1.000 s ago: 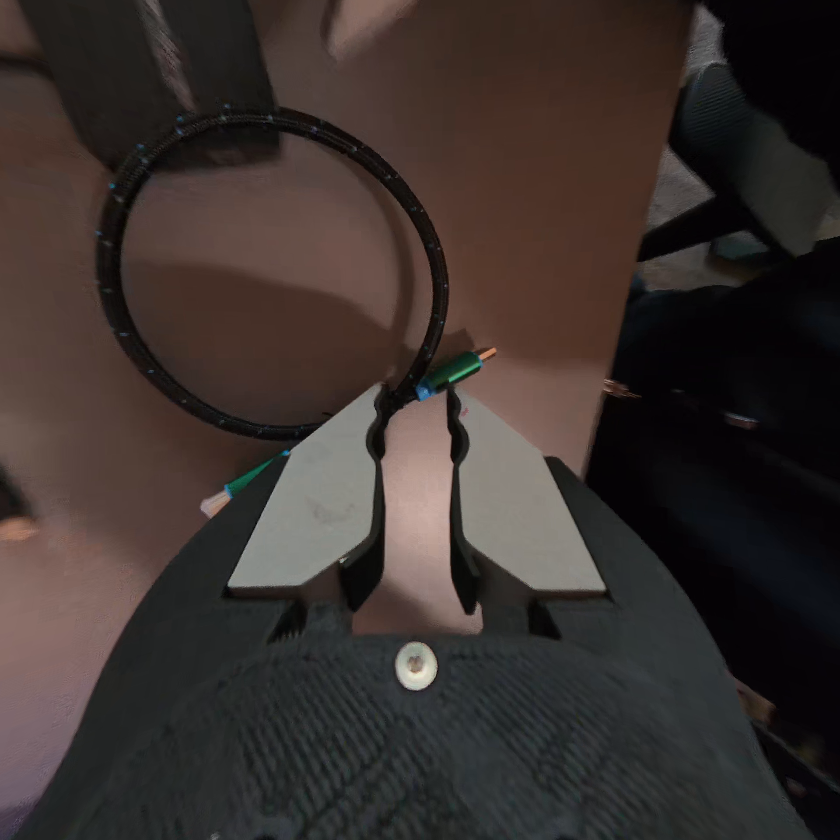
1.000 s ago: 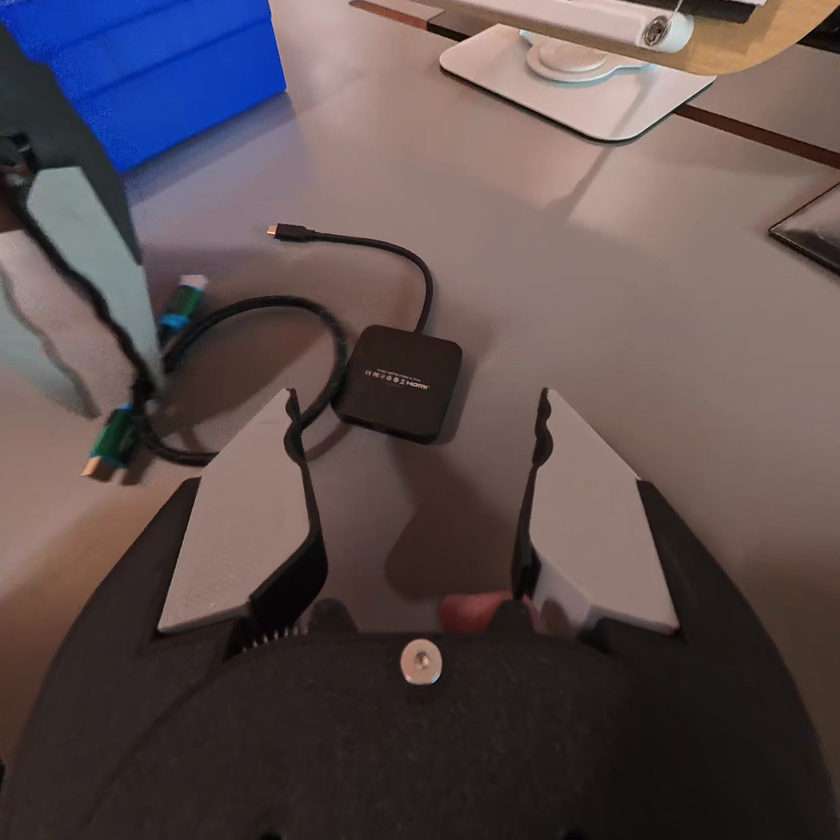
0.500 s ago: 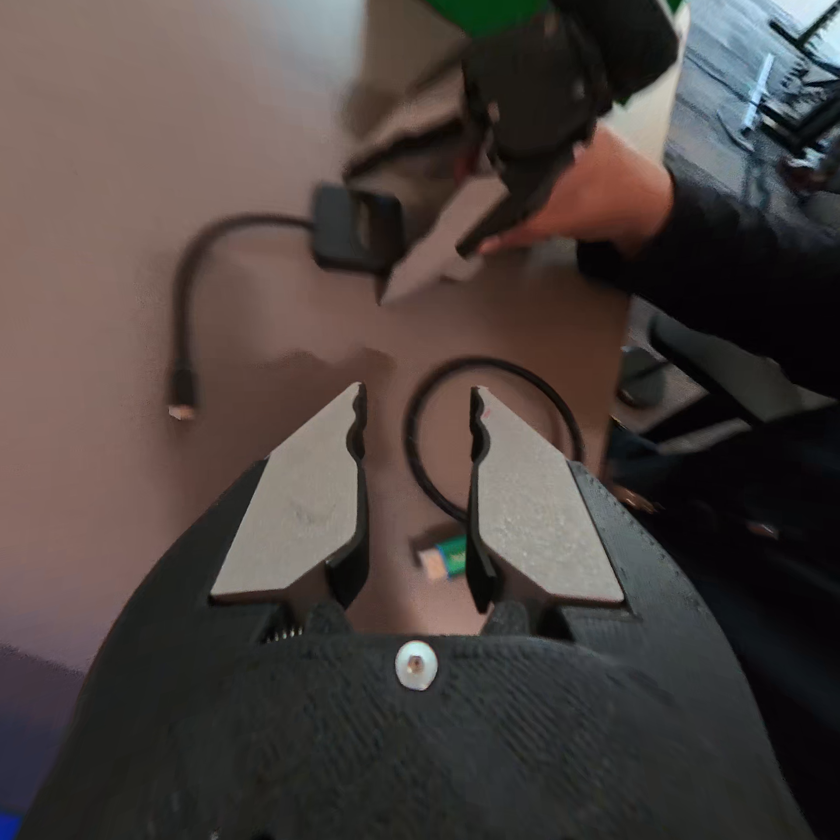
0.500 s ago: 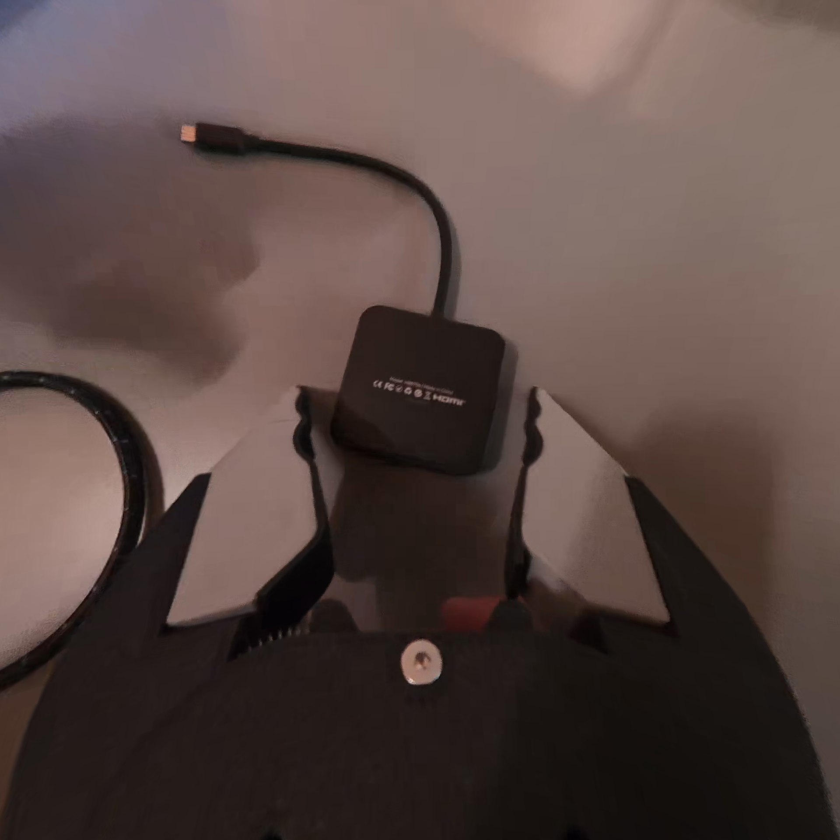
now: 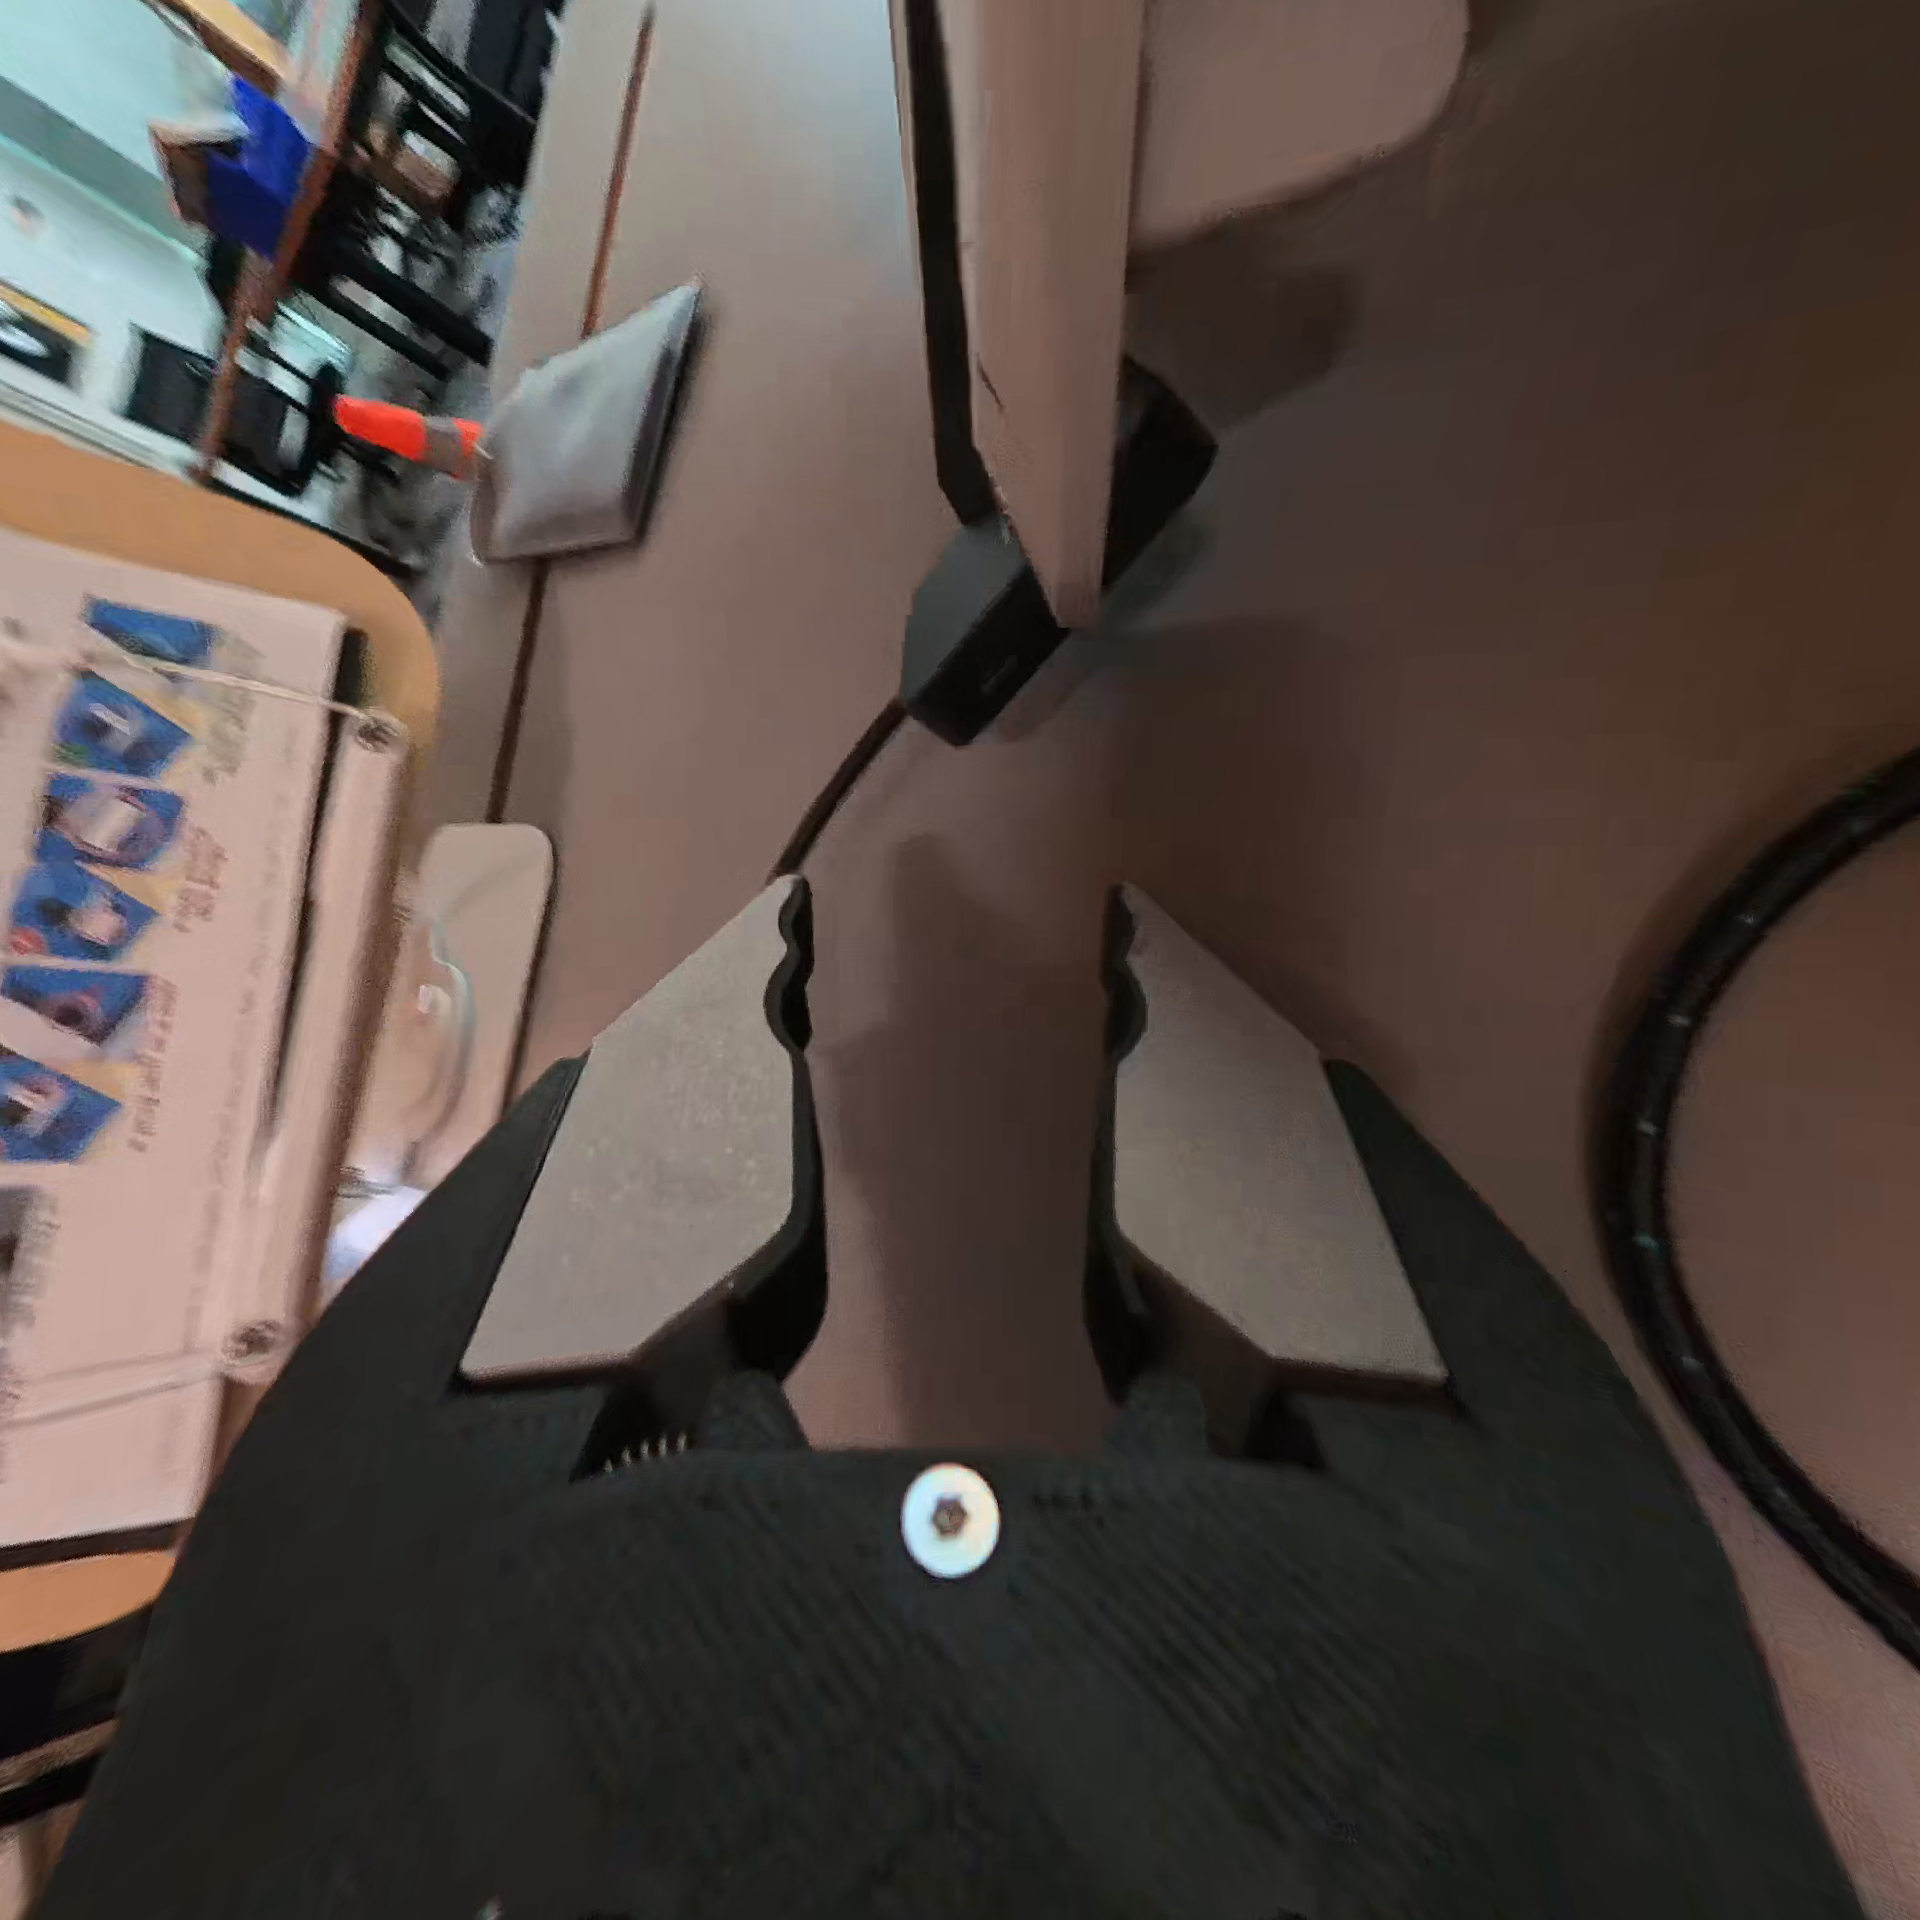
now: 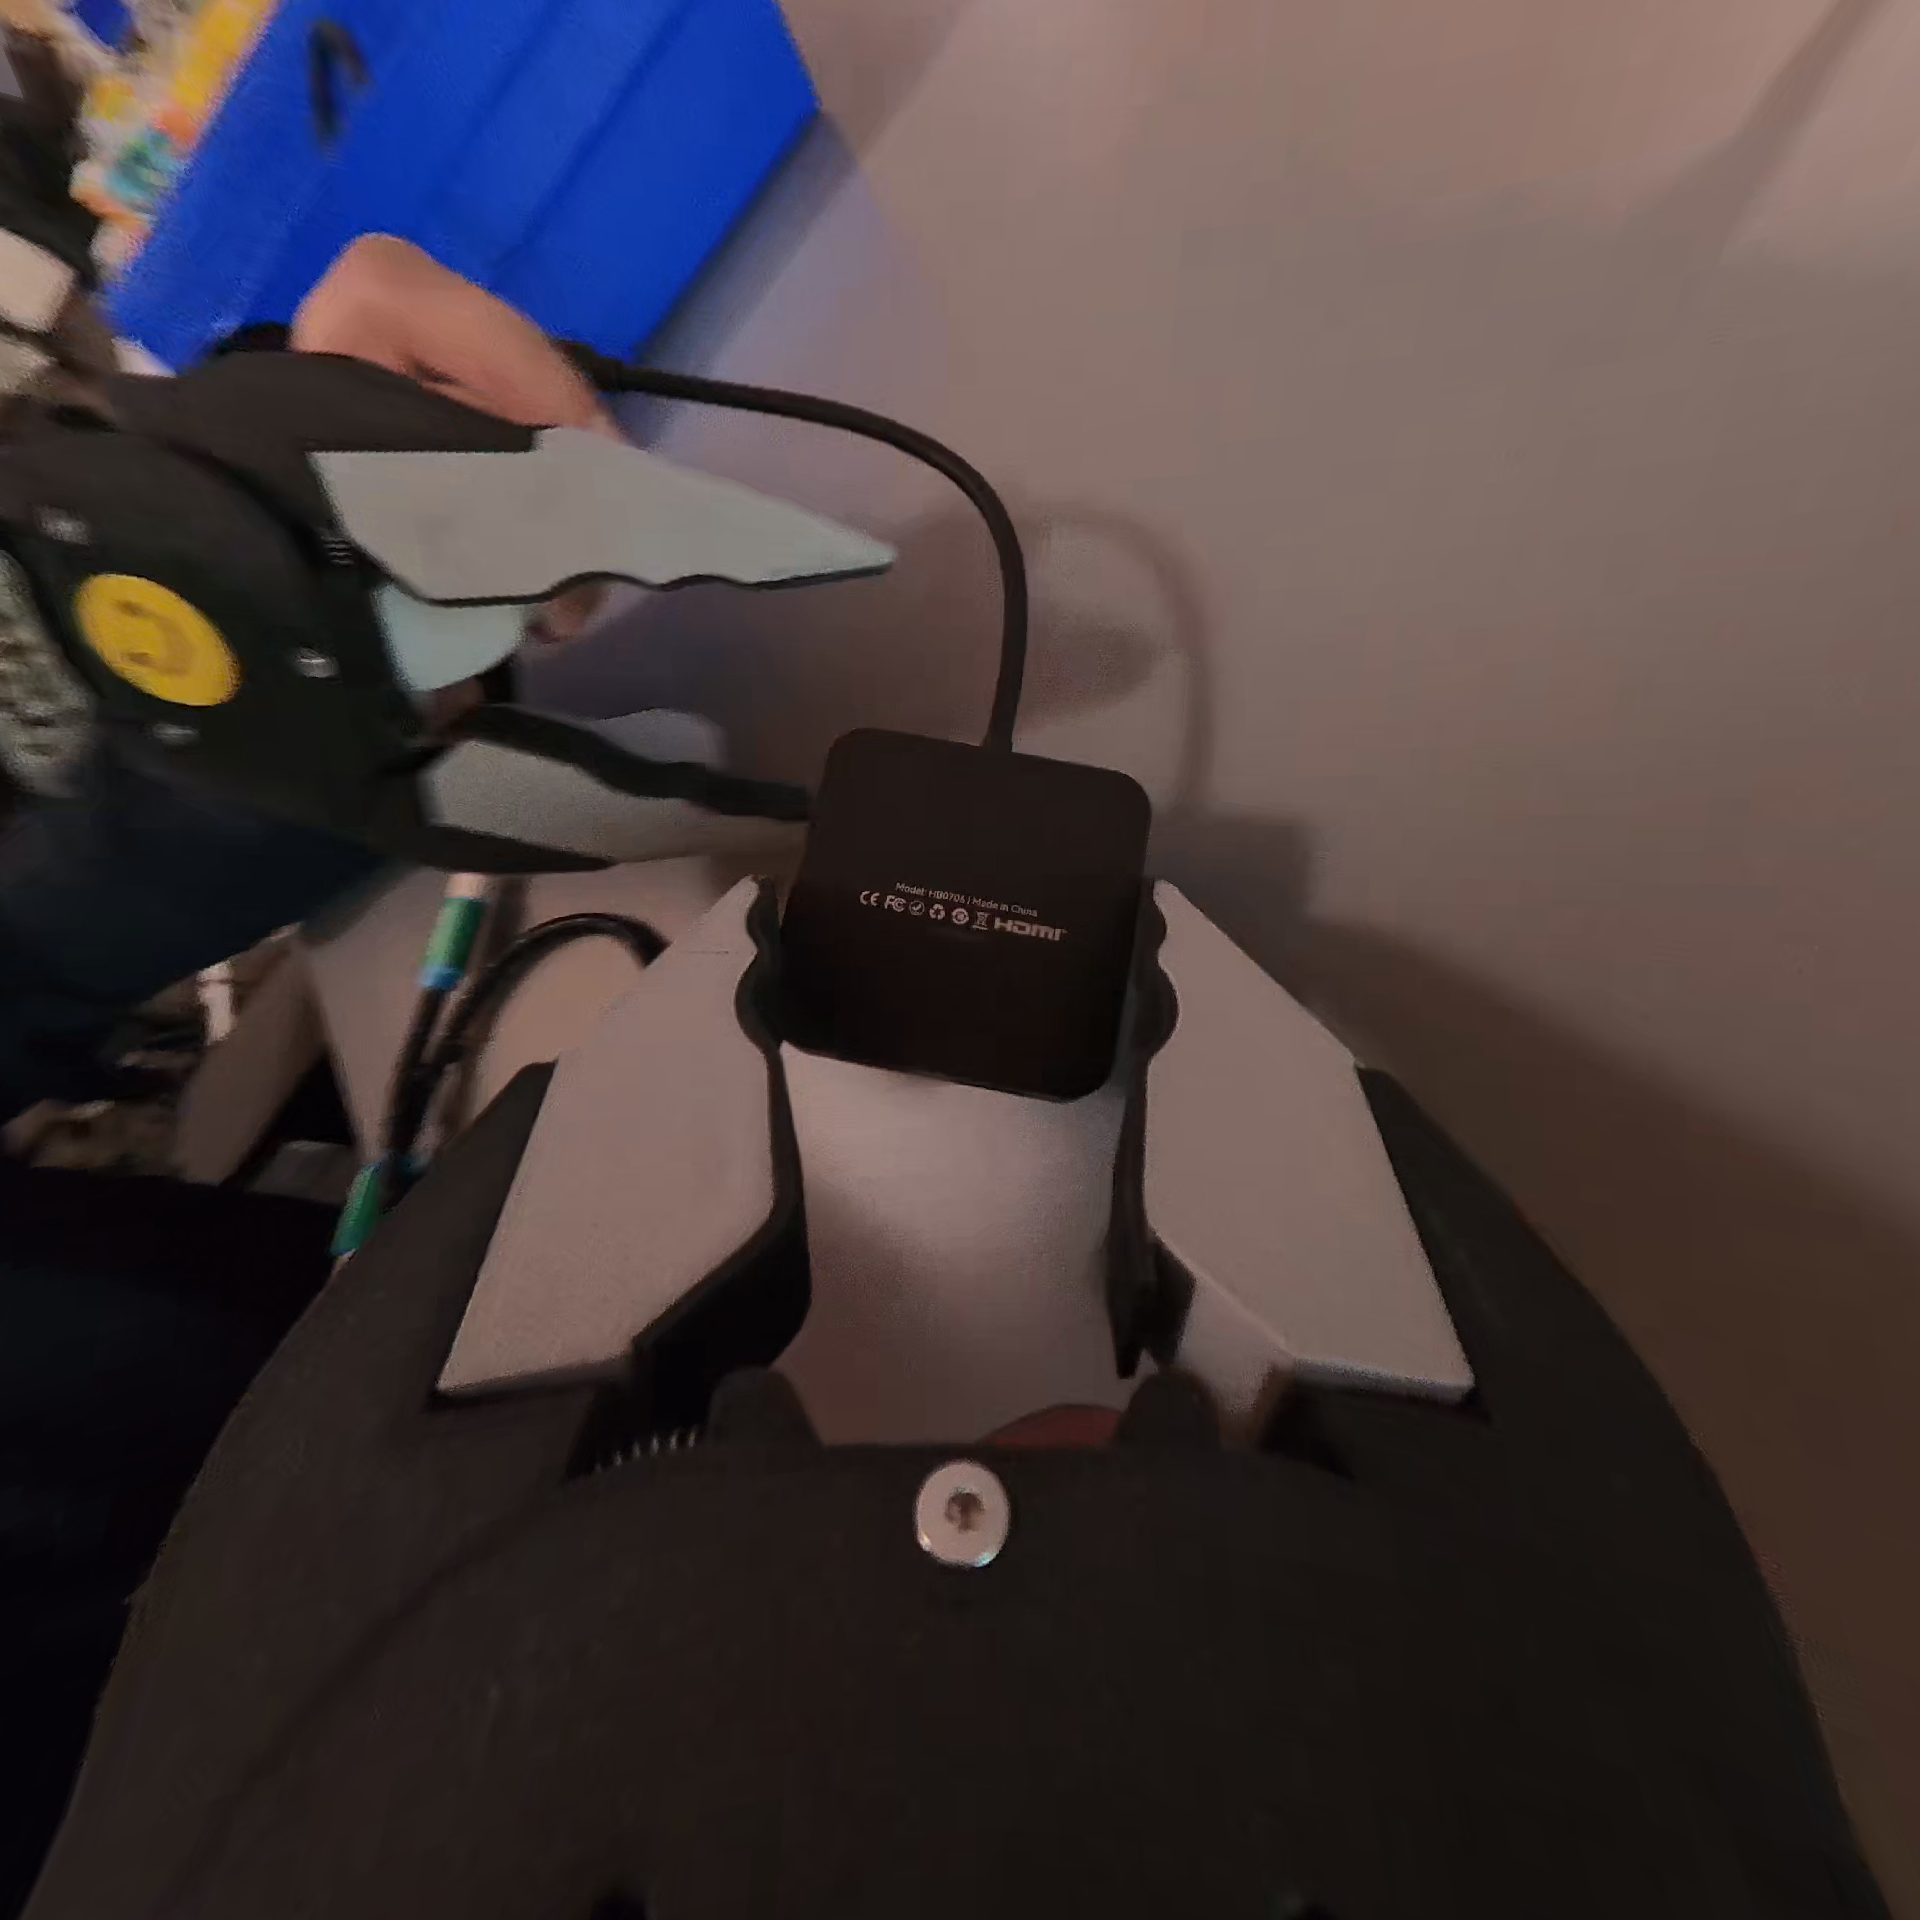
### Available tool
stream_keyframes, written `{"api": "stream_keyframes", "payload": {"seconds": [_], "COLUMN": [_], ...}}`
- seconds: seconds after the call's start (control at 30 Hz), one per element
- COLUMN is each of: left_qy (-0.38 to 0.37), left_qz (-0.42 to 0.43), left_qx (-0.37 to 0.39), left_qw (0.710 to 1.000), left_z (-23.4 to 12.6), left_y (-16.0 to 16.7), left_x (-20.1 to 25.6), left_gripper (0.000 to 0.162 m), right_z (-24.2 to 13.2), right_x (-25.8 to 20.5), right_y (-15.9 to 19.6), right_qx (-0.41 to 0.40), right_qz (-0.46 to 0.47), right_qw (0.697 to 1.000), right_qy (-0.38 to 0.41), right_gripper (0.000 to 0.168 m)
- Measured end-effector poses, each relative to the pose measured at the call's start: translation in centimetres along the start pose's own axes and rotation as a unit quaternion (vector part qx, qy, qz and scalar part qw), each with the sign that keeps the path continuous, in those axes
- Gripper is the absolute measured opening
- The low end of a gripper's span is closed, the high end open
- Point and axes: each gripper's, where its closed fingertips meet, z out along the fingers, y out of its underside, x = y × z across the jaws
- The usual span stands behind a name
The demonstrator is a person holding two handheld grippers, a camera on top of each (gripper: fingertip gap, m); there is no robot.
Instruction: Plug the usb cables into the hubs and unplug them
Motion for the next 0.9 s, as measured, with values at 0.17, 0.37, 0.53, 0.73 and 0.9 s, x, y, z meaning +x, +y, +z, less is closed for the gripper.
{"api": "stream_keyframes", "payload": {"seconds": [0.17, 0.37, 0.53, 0.73, 0.9], "left_qy": [-0.057, -0.137, -0.027, -0.022, -0.013], "left_qz": [0.048, 0.026, -0.086, -0.068, -0.036], "left_qx": [0.08, 0.004, 0.125, 0.168, 0.141], "left_qw": [0.994, 0.99, 0.988, 0.983, 0.989], "left_z": [0.1, -0.6, -2.2, -2.2, -0.9], "left_y": [-3.2, -0.4, -2.5, -5.9, -5.1], "left_x": [-1.4, -4.5, -2.3, -1.0, 0.7], "left_gripper": [0.042, 0.023, 0.031, 0.034, 0.042], "right_z": [-0.7, -0.6, -0.8, -1.0, -1.3], "right_x": [-1.2, 1.0, 1.5, 0.0, -3.6], "right_y": [0.2, -0.4, -1.1, -0.6, -0.3], "right_qx": [-0.036, -0.037, -0.002, -0.002, -0.023], "right_qz": [-0.02, 0.008, 0.022, 0.027, 0.013], "right_qw": [0.998, 0.998, 0.998, 0.995, 0.983], "right_qy": [-0.057, -0.044, -0.051, -0.097, -0.184], "right_gripper": [0.065, 0.066, 0.066, 0.066, 0.066]}}
